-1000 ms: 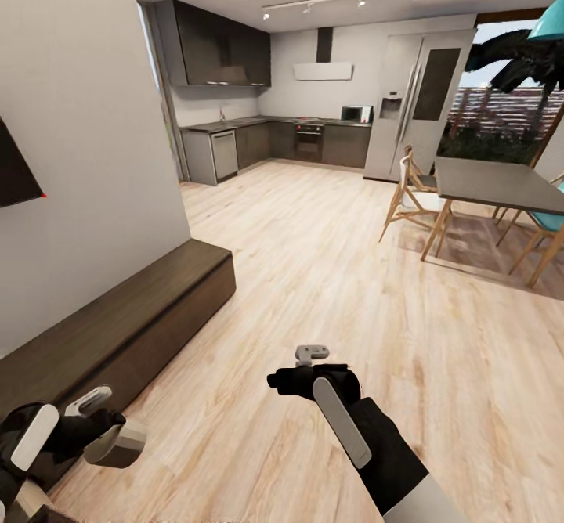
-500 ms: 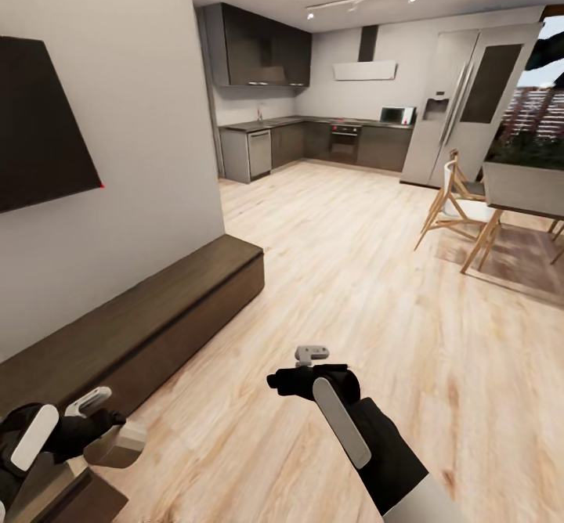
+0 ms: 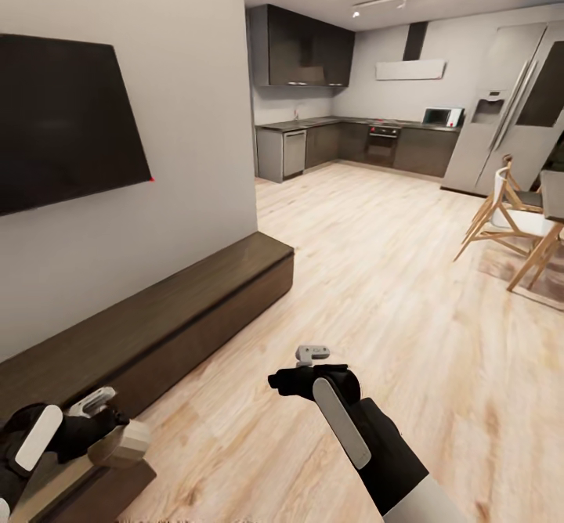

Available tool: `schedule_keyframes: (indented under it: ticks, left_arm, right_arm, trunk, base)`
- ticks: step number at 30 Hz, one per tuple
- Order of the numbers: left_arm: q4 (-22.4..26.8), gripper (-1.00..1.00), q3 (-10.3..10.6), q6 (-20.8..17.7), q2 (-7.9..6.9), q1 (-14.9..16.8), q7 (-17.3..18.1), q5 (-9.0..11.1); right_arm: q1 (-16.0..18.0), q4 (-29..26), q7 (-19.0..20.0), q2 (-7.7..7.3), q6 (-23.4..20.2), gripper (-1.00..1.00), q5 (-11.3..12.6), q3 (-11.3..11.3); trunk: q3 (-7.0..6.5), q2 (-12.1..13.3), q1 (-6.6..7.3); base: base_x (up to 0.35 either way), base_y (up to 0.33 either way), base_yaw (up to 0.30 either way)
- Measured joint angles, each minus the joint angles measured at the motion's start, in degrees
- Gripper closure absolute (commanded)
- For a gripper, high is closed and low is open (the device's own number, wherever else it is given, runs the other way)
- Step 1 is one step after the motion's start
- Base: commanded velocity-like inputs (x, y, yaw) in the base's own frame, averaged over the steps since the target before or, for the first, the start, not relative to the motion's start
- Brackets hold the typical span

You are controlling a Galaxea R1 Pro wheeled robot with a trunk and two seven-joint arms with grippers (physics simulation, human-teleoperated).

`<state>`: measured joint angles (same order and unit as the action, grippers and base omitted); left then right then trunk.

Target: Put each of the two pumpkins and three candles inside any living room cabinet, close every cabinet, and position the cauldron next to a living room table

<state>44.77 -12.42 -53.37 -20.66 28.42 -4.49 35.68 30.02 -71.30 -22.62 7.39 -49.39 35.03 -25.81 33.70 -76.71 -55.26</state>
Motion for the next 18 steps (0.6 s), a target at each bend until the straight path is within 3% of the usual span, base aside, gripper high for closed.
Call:
schedule_keyframes:
  ticks: [13, 18]
  left_arm:
    - [0.00, 1.00, 0.02, 0.00, 0.08, 0.01, 0.08, 0.05]
    - [0.00, 1.00, 0.02, -0.04, 0.09, 0.01, 0.08, 0.08]
  right_arm:
    - [0.01, -0.64, -0.18, 0.08, -0.14, -1.00, 0.04, -0.07]
    - [0.00, -0.78, -0.16, 0.09, -0.11, -1.00, 0.07, -2.18]
  trunk:
    - [0.61, 0.00, 0.00]
    - [0.96, 0.00, 0.00]
  base:
    - [0.000, 0.000, 0.252]
    - [0.000, 0.000, 0.208]
